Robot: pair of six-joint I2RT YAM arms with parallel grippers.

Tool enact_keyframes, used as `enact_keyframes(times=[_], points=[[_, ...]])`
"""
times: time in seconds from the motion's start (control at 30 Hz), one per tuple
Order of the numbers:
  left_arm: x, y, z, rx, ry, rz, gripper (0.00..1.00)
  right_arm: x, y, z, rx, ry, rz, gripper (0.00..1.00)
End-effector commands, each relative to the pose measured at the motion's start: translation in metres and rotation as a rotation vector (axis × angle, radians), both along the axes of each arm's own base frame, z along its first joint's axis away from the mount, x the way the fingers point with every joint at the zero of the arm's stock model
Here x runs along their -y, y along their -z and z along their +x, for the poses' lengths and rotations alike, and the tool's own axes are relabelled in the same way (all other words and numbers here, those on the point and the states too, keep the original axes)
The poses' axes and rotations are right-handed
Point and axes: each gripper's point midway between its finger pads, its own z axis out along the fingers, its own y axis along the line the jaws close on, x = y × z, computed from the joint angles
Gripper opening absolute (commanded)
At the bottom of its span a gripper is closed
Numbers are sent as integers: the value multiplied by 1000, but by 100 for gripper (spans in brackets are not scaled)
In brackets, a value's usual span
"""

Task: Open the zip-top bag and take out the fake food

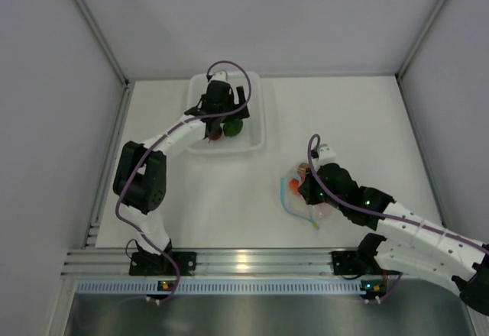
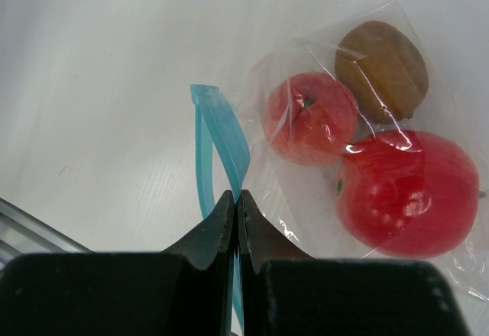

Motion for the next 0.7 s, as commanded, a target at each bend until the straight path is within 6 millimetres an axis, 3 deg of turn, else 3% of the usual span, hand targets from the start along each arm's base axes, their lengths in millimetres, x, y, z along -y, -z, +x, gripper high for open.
enact_keyframes(times=[0.0, 0.07, 0.1, 0.17, 0.2, 0.27, 0.33, 0.37, 0.4, 0.47, 0.6, 0.67], points=[[1, -67, -11, 121, 40, -76, 98, -14, -26, 5, 59, -26, 66, 0], [5, -77, -22, 125, 69, -116, 98, -14, -29, 5, 61, -26, 68, 0], [10, -95, -34, 140, 96, -171, 98, -15, -34, 6, 68, -25, 76, 0], [15, -92, -53, 113, 130, -207, 98, -17, -39, 6, 69, -21, 93, 0], [16, -104, -62, 135, 142, -226, 98, -18, -45, 7, 75, -20, 112, 0], [32, -99, -85, 114, 208, -244, 98, -23, -54, 4, 73, -25, 167, 0], [37, -114, -106, 144, 245, -263, 98, -30, -63, -1, 65, -42, 237, 0], [45, -109, -123, 133, 275, -259, 98, -32, -68, -4, 68, -49, 265, 0], [47, -124, -137, 168, 296, -278, 98, -33, -70, -4, 67, -52, 283, 0], [60, -134, -170, 198, 365, -284, 98, -34, -75, -6, 61, -47, 316, 0], [81, -135, -215, 227, 448, -261, 93, -31, -74, -3, 58, -8, 320, 0], [100, -127, -250, 222, 528, -244, 84, -31, -70, -1, 47, 8, 319, 0]])
